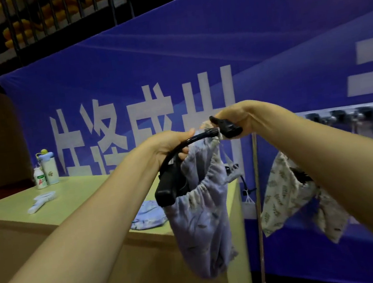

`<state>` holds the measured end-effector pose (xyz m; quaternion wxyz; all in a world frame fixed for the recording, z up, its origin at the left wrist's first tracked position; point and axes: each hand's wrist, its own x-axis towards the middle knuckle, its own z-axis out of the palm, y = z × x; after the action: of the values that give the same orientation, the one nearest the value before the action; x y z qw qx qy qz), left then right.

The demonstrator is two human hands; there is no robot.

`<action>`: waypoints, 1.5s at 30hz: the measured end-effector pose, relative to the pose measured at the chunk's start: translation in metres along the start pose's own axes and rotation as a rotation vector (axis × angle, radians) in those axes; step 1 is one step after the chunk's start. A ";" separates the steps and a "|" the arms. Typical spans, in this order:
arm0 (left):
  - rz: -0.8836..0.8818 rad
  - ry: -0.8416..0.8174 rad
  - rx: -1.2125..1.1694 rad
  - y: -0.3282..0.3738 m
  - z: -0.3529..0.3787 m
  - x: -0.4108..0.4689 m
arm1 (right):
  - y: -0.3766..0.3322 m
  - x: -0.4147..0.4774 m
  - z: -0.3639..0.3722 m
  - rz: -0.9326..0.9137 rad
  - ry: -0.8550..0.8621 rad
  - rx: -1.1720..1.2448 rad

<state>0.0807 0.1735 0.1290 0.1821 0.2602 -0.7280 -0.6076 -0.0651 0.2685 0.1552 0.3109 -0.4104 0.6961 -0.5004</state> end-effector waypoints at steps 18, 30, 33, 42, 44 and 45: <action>0.021 0.170 -0.199 -0.023 0.186 0.122 | 0.108 -0.015 -0.164 0.043 0.154 -0.192; -0.037 0.255 -0.222 -0.042 0.253 0.201 | 0.171 0.040 -0.225 -0.038 0.205 -0.592; -0.030 0.228 -0.213 -0.039 0.272 0.222 | 0.186 0.050 -0.255 -0.036 0.277 -0.633; -0.010 0.023 -0.210 -0.034 0.329 0.266 | 0.221 0.034 -0.333 0.056 0.327 -0.409; 0.000 -0.026 -0.174 -0.033 0.345 0.269 | 0.227 0.028 -0.347 0.077 0.363 -0.410; 0.000 -0.063 -0.163 -0.033 0.354 0.270 | 0.232 0.024 -0.355 0.081 0.389 -0.404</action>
<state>-0.3356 0.2867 0.0137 0.1797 0.2254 -0.6815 -0.6727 -0.4362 0.4419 0.0426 0.1031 -0.3322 0.8440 -0.4082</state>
